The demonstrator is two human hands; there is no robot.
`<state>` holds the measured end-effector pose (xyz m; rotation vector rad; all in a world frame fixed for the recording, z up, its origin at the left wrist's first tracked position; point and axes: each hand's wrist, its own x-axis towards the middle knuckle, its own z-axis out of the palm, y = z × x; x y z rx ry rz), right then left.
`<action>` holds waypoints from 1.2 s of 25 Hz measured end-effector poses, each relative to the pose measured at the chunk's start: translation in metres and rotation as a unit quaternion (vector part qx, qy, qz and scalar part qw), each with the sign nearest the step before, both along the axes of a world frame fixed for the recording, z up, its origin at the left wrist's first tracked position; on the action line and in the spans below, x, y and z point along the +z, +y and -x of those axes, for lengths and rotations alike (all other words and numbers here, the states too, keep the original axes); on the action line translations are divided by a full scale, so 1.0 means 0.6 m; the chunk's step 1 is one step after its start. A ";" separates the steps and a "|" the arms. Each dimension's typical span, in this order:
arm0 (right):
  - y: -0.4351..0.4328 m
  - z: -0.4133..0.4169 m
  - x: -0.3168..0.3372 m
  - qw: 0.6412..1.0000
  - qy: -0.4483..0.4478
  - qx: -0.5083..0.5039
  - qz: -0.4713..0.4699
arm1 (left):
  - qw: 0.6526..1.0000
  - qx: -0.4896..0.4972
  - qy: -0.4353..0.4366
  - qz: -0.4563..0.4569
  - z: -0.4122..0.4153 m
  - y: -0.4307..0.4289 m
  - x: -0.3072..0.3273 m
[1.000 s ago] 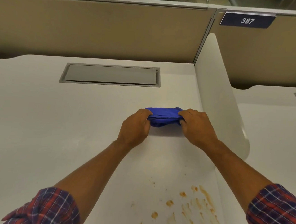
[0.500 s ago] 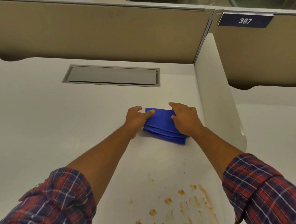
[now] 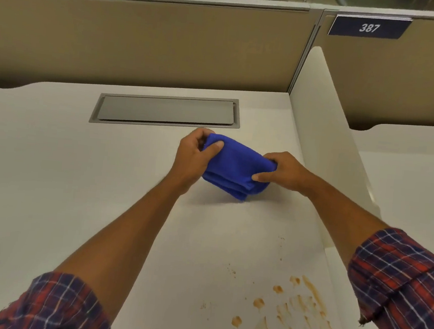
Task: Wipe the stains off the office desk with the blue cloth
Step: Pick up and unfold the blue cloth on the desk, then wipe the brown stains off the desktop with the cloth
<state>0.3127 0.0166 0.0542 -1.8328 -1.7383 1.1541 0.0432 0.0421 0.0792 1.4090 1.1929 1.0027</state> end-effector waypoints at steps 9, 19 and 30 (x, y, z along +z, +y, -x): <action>-0.155 0.039 0.047 0.898 0.264 -0.353 -0.023 | 0.987 0.023 0.156 -0.014 -0.044 -0.048 -0.030; -0.330 0.034 0.039 0.933 -0.301 -0.197 0.008 | 0.959 -0.138 0.245 -0.036 -0.181 -0.135 -0.104; -0.255 0.024 -0.076 0.922 -0.334 0.153 -0.127 | 0.895 -0.001 0.427 -0.131 0.069 -0.212 -0.150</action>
